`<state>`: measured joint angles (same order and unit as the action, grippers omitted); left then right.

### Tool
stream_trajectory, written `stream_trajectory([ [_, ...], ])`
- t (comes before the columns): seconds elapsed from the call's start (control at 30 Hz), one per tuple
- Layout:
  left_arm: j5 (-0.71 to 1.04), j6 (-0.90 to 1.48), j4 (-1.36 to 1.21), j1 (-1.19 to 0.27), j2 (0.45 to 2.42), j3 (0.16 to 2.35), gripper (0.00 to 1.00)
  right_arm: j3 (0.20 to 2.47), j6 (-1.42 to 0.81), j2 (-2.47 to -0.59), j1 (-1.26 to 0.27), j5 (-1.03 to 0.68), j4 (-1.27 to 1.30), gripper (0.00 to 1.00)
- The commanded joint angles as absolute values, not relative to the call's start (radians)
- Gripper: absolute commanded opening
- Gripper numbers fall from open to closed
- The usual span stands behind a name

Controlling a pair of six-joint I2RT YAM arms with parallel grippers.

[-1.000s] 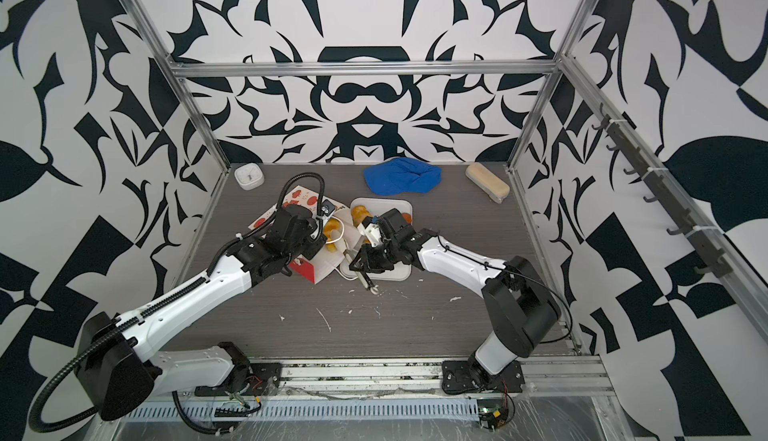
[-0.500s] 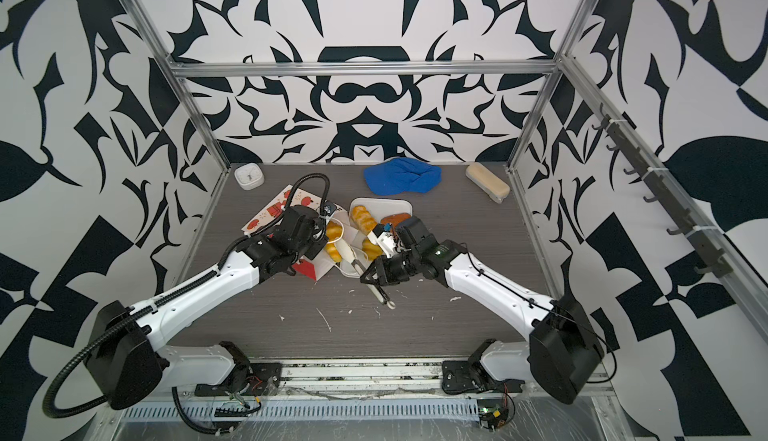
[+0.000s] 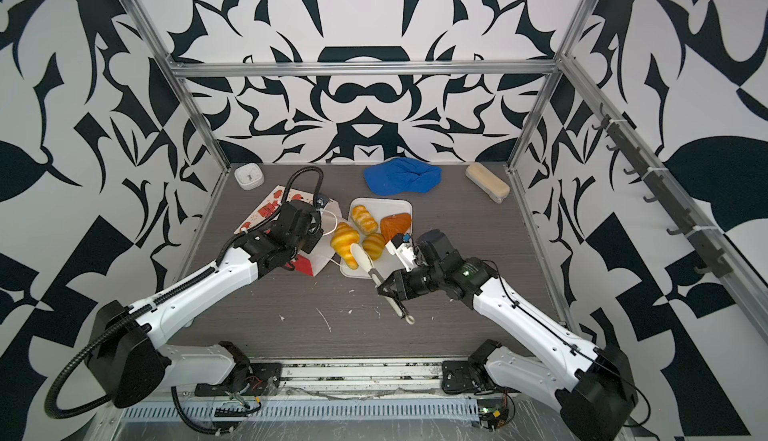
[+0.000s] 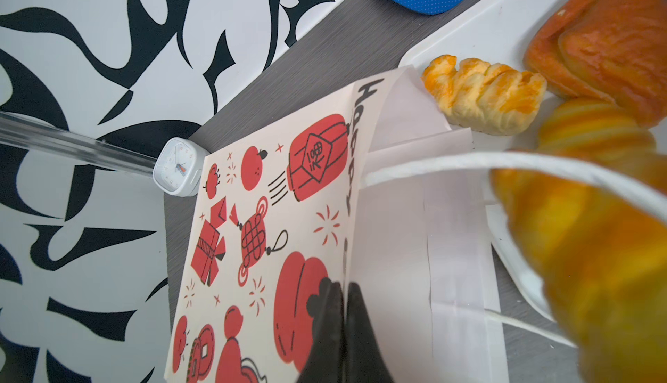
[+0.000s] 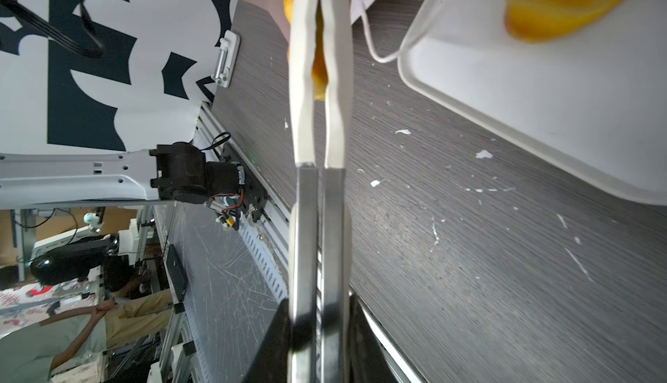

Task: Take the fake bread out of the paper bag
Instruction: 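Carry the striped bread in the tongs over the white tray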

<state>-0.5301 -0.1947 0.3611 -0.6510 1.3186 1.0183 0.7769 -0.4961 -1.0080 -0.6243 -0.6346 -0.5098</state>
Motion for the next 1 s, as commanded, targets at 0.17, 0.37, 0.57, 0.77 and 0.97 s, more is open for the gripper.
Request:
stream_trajectory([
  [0.17, -0.548, -0.143, 0.413, -0.609, 1.283, 1.044, 0.0, 0.785, -0.443, -0.977, -0.591, -0.509, -0.508, 0.08],
  [0.37, -0.555, -0.129, 0.413, -0.578, 1.222, 1.033, 0.0, 0.796, -0.415, -1.032, -0.578, -0.491, -0.485, 0.08],
  [0.57, -0.562, -0.12, 0.398, -0.558, 1.187, 1.025, 0.0, 0.816, -0.379, -1.126, -0.577, -0.489, -0.46, 0.08],
  [0.77, -0.569, -0.118, 0.388, -0.557, 1.179, 1.014, 0.0, 0.852, -0.364, -1.189, -0.575, -0.511, -0.439, 0.08],
  [0.97, -0.598, -0.121, 0.369, -0.557, 1.166, 1.006, 0.0, 0.851, -0.368, -1.26, -0.577, -0.542, -0.387, 0.08],
])
